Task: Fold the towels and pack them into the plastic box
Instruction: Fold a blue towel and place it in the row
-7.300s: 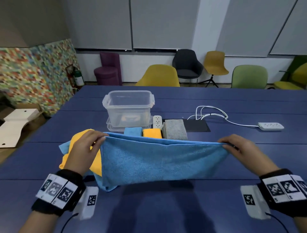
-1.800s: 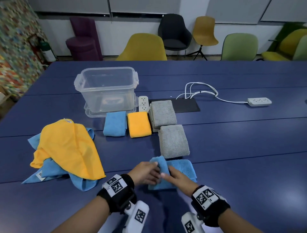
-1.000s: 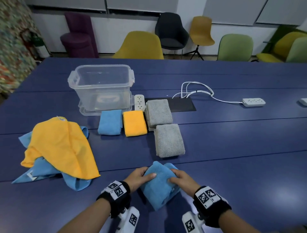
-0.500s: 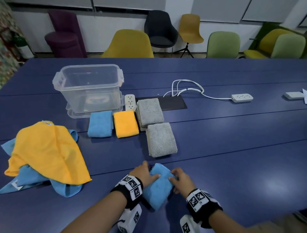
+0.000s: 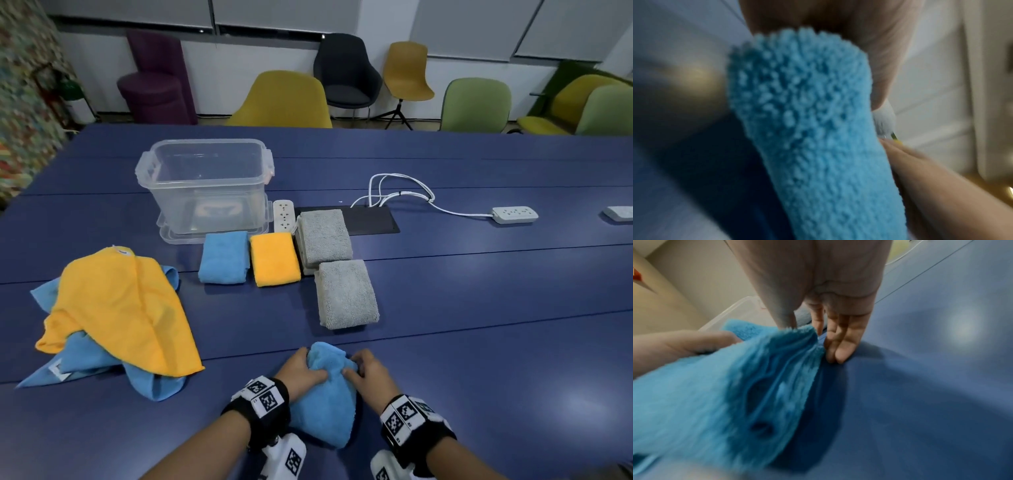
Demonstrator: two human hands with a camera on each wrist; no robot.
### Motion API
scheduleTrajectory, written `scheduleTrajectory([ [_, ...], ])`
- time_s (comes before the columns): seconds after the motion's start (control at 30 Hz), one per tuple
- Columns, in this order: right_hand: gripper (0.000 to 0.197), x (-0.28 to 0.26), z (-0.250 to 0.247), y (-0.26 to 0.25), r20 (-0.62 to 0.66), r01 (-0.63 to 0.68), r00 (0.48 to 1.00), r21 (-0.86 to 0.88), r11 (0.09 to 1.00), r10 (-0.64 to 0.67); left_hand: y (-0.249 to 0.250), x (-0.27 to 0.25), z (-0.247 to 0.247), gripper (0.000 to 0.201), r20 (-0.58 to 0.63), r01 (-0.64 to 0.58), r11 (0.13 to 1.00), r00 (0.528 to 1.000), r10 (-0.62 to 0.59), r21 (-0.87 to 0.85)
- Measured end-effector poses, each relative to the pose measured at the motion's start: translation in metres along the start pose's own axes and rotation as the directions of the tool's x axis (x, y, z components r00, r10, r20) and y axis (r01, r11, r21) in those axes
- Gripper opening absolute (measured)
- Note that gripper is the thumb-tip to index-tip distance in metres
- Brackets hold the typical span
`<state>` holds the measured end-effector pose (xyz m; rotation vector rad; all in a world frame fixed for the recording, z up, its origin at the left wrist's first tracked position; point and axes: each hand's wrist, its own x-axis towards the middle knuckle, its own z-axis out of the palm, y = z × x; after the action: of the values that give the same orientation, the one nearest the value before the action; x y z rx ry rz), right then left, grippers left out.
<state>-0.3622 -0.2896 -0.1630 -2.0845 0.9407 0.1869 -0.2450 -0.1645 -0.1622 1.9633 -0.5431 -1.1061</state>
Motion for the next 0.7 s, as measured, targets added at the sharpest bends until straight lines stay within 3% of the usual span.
scheduleTrajectory([
  [0.1, 0.032, -0.002, 0.010, -0.024, 0.059, 0.021, 0.998, 0.187, 0.982, -0.033, -0.006, -0.013, -0.024, 0.030, -0.115, 0.001, 0.967, 0.993, -0.032, -0.253],
  [0.2, 0.063, 0.002, 0.023, -0.056, 0.238, -0.075, 0.969, 0.546, 0.834, -0.069, -0.008, -0.024, -0.057, 0.027, -0.248, -0.043, 0.913, 0.967, -0.065, -0.407],
  [0.27, 0.052, 0.010, 0.032, -0.081, 0.338, -0.195, 0.937, 0.717, 0.669, -0.089, -0.008, -0.029, -0.082, 0.021, -0.313, -0.075, 0.904, 0.947, -0.067, -0.422],
  [0.33, 0.039, 0.020, 0.036, -0.109, 0.309, -0.184, 0.944, 0.781, 0.597, -0.114, -0.006, -0.028, -0.106, 0.026, -0.376, -0.097, 0.920, 0.925, -0.057, -0.379],
  [0.43, 0.031, 0.041, 0.036, -0.151, 0.090, 0.074, 0.978, 0.700, 0.710, -0.190, 0.002, -0.018, -0.142, 0.046, -0.459, -0.120, 0.944, 0.888, -0.037, -0.308],
  [0.53, 0.020, 0.072, 0.036, -0.189, -0.062, 0.240, 0.966, 0.584, 0.776, -0.252, 0.015, -0.005, -0.175, 0.070, -0.471, -0.203, 0.892, 0.882, -0.013, -0.403],
  [0.6, 0.019, 0.095, 0.039, -0.211, -0.108, 0.292, 0.955, 0.520, 0.803, -0.277, 0.024, 0.004, -0.196, 0.072, -0.479, -0.276, 0.903, 0.873, 0.093, -0.330],
  [0.7, 0.027, 0.128, 0.043, -0.238, -0.124, 0.330, 0.942, 0.496, 0.803, -0.311, 0.029, 0.028, -0.225, 0.059, -0.462, -0.331, 0.941, 0.848, 0.261, -0.074],
])
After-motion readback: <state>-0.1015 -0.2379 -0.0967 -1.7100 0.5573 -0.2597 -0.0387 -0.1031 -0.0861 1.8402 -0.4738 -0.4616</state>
